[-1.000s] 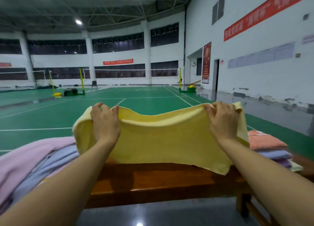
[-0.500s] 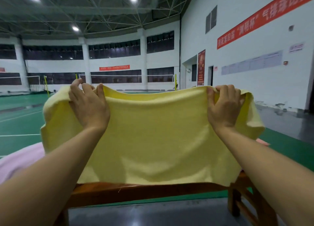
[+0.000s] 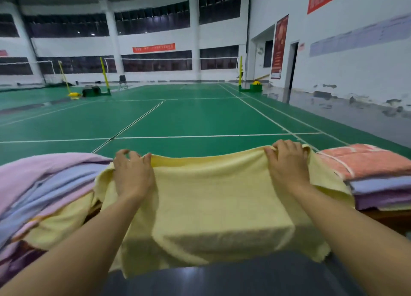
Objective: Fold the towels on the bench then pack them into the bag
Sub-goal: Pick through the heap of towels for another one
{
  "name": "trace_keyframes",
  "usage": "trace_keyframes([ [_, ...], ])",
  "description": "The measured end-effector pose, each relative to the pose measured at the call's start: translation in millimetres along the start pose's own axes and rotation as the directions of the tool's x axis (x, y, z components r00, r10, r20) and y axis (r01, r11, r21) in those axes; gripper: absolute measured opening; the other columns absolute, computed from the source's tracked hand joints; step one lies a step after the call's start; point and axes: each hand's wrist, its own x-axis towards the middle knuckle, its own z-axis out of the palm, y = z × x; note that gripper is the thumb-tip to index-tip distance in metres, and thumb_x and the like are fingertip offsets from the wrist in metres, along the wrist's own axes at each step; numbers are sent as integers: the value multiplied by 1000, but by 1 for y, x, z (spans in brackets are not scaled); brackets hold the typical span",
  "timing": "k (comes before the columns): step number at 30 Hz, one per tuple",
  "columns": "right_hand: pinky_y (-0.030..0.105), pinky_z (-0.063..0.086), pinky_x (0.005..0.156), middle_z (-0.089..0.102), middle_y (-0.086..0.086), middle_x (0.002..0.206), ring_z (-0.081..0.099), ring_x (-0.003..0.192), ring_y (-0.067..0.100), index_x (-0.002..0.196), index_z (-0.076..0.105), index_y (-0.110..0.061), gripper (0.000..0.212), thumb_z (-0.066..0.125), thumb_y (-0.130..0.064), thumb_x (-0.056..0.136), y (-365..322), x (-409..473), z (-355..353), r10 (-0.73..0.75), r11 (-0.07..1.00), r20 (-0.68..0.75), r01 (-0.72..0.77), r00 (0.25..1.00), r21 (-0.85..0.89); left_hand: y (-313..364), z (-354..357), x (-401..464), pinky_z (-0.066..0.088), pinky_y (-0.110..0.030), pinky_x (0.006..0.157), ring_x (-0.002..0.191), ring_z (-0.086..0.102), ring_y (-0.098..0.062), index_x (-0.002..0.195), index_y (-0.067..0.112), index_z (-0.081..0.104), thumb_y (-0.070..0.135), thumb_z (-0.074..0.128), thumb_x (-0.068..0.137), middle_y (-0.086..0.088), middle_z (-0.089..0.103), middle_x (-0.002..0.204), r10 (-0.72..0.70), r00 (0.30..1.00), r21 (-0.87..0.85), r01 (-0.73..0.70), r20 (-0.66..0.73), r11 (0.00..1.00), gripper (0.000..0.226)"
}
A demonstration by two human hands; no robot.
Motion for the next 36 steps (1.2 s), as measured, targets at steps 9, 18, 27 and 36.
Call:
trace_keyframes([
  [9,45,42,93,62,5,116,48,106,26,103,53,-25,32,42,-55,101,53,13,82,69,993,448,-17,892,-120,-25,99,38,27,-48,116,134,37,-41,132,2,53,47,30,106,-26,42,141,10,909,137,-74,418,988,57],
  [18,41,49,95,59,-1,132,55,118,21,130,55,-23,60,36,-69,97,64,38,96,89,994,536,-37,840,-107,-33,130,74,34,-50,113,135,41,-35,141,15,47,63,35,99,-14,41,147,-2,910,112,-49,415,992,65],
  [27,36,44,70,66,2,92,59,85,26,95,65,-15,45,34,-46,106,41,21,76,-197,944,268,256,943,-209,-23,117,55,48,-47,95,115,53,-29,126,15,57,48,39,104,-10,57,126,168,957,96,-195,235,976,43],
  [36,37,48,88,66,-7,108,59,101,17,106,64,-23,24,49,-41,103,-26,6,79,-60,967,613,-106,788,231,77,68,-22,52,-37,79,89,62,-18,92,25,65,47,61,95,8,67,93,401,859,-244,-335,318,910,23],
])
